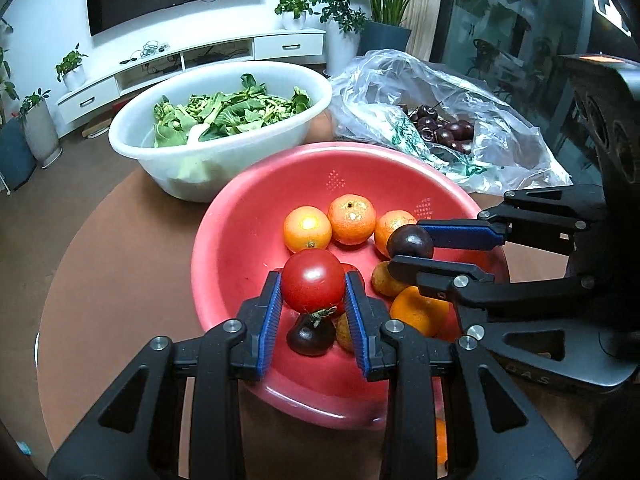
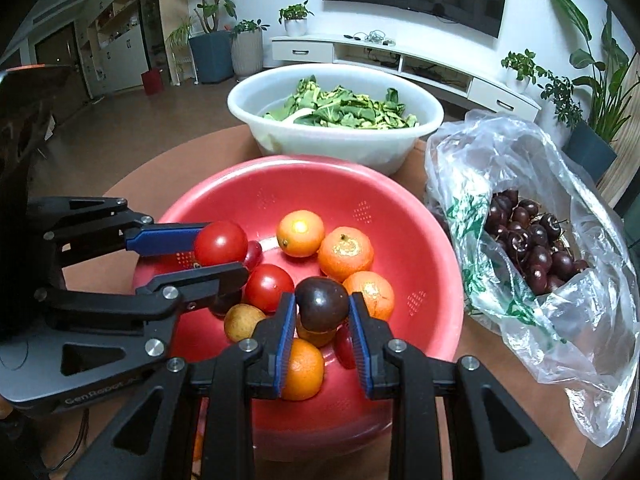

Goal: Organize fruits
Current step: 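Carry the held tomato and plum over the red bowl with both tools, then open both tools to drop the tomato and plum into the red bowl, then withdraw both open tools from the red bowl toward the remaining fruits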

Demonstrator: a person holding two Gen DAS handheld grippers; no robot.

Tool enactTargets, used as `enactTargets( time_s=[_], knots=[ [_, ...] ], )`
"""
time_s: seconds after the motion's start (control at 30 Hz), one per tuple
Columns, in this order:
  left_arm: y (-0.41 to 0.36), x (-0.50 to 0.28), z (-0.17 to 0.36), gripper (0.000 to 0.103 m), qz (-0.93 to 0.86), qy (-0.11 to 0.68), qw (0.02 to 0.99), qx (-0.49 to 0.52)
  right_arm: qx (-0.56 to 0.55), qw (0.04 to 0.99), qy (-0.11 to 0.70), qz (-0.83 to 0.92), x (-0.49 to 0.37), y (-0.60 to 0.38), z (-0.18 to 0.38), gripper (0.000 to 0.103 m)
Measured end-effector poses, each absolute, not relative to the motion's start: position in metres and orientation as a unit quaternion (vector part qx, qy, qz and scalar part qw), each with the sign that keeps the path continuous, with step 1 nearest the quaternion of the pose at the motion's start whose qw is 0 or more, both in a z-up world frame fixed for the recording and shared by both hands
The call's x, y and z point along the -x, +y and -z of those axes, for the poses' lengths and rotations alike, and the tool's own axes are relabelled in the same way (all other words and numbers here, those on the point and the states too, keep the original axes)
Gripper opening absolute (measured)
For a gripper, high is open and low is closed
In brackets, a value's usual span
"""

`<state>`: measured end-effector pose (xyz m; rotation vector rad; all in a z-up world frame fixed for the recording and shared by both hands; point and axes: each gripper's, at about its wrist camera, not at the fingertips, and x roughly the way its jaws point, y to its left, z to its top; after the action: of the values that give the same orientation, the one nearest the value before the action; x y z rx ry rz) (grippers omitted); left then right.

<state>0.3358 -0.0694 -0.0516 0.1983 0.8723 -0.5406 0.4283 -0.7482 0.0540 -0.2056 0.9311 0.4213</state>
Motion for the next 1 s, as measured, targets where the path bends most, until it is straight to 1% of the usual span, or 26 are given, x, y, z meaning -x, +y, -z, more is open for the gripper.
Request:
enactTargets(
  time_s=[0.4,0.43,0.47,0.5,0.53,0.63,0.7,0.8,0.9,1.0],
  knots=[
    [-0.073,-0.337,0.056,0.030,0.255,0.415,0.867,-0.101,0.093,0.864,0.455,-0.195,-0.429,-0.752,-0.044,0.030],
    [-0.074,-0.337,0.056,0.031,0.255,0.415,0.868,-0.101,0.094,0.865,0.453,-0.196,-0.429,-0.752,-0.044,0.031],
    [-0.073,-0.337,0.056,0.035,0.256,0.414,0.868,-0.100,0.095,0.865,0.453,-0.196,-0.428,-0.752,-0.044,0.031],
    [-0.073,-0.337,0.055,0.044,0.252,0.412,0.870,-0.099,0.094,0.864,0.454,-0.196,-0.428,-0.752,-0.044,0.031],
    [-0.071,-0.336,0.054,0.048,0.253,0.409,0.872,-0.095,0.096,0.865,0.454,-0.193,-0.428,-0.752,-0.044,0.031],
    [-0.068,-0.336,0.050,0.056,0.252,0.405,0.874,-0.091,0.095,0.865,0.453,-0.193,-0.428,-0.753,-0.045,0.031],
    [-0.066,-0.334,0.049,0.057,0.252,0.404,0.875,-0.088,0.097,0.865,0.453,-0.193,-0.427,-0.754,-0.045,0.033],
    [-0.063,-0.330,0.046,0.057,0.251,0.401,0.877,-0.082,0.097,0.866,0.452,-0.192,-0.426,-0.753,-0.046,0.039],
    [-0.059,-0.324,0.041,0.063,0.252,0.396,0.880,-0.076,0.096,0.867,0.449,-0.191,-0.424,-0.754,-0.048,0.044],
    [-0.052,-0.316,0.034,0.065,0.252,0.389,0.884,-0.065,0.096,0.869,0.448,-0.189,-0.421,-0.755,-0.049,0.047]
  ],
)
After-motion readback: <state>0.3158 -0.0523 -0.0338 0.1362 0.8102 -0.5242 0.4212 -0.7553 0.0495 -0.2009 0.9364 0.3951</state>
